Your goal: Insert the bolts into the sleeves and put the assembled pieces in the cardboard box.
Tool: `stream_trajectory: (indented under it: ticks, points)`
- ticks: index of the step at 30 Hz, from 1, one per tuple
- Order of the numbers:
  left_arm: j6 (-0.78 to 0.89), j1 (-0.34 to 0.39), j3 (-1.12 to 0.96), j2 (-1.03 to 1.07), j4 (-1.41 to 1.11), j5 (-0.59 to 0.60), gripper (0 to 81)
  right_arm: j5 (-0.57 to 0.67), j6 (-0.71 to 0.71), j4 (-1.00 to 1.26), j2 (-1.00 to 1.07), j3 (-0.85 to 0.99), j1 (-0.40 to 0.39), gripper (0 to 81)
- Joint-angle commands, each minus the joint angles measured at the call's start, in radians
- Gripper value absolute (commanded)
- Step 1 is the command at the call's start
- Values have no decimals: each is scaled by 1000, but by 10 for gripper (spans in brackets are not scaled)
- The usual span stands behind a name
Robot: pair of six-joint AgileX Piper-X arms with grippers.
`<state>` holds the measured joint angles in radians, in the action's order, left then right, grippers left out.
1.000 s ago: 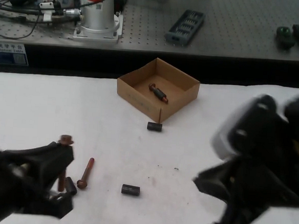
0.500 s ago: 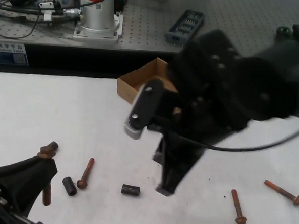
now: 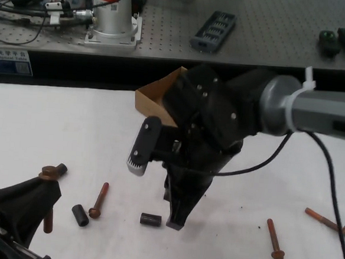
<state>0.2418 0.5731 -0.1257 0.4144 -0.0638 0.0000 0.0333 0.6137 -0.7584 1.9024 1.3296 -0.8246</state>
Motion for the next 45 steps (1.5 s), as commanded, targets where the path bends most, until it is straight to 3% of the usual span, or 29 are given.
stream_trajectory:
  ticks: [1, 8, 12, 21, 45]
  points:
    - [-18, 4, -6, -9, -13, -17, 6, -33, 12, 10, 15, 13, -5, 41]
    - [-18, 4, -6, -9, -13, -11, 6, -42, 12, 41, 22, 13, -42, 40]
    - [-16, 4, -6, -37, -13, 52, 6, -19, 34, 57, 27, 13, -64, 5]
    - [-16, 4, -6, -197, 64, 92, 6, 20, 34, 67, 44, 13, -69, 181]
    - [-16, 4, -6, -224, 87, 91, 6, 37, 38, 66, 138, 10, -73, 181]
